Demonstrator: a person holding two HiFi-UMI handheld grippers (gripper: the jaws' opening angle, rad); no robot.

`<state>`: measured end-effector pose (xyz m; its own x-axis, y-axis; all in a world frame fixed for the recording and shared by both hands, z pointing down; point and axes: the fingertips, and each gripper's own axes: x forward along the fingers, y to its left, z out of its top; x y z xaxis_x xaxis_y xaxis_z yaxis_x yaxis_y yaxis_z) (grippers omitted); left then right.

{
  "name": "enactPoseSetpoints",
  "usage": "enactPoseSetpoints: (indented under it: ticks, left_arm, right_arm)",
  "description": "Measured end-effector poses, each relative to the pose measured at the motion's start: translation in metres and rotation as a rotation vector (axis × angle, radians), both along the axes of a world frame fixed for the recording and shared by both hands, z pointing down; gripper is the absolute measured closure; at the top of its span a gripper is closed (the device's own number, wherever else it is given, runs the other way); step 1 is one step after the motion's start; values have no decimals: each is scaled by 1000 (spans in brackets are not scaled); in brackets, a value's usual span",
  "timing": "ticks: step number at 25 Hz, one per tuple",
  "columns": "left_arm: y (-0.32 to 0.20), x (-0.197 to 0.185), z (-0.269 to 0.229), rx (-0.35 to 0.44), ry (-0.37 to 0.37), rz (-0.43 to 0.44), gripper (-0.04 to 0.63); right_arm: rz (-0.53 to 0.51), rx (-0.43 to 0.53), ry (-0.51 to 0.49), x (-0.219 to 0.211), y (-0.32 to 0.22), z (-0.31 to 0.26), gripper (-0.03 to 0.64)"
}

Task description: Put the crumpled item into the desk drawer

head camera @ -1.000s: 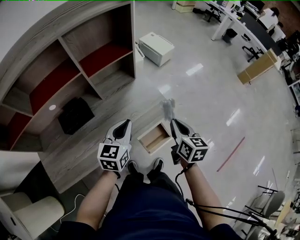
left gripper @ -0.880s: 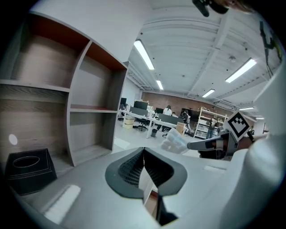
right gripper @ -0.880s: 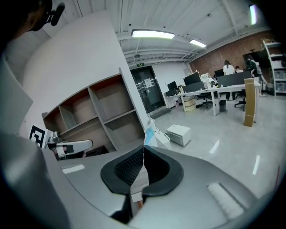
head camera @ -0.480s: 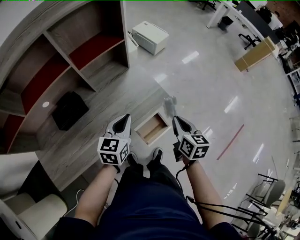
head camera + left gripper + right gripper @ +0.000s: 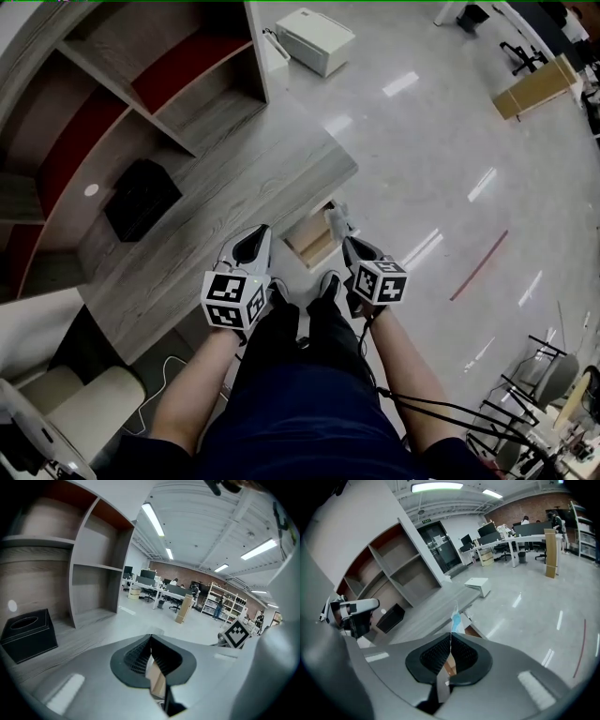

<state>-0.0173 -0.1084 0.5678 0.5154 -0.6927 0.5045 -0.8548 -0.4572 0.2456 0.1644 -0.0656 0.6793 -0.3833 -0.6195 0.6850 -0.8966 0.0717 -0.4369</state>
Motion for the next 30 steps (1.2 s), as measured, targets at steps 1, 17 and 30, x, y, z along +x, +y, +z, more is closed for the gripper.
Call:
enactPoseSetpoints:
  ticks: [1, 17, 30]
  left_arm:
    - [2, -1, 3, -6, -4, -1, 591]
    - [34, -37, 39, -86, -35, -79, 591]
    - [38, -34, 45, -94, -27, -93, 591]
  right_arm:
    - [-11, -16, -2, -4, 2, 9, 604]
    - [-177, -216, 92, -34, 10, 120, 603]
    - [-228, -223, 319, -15, -4, 135, 439]
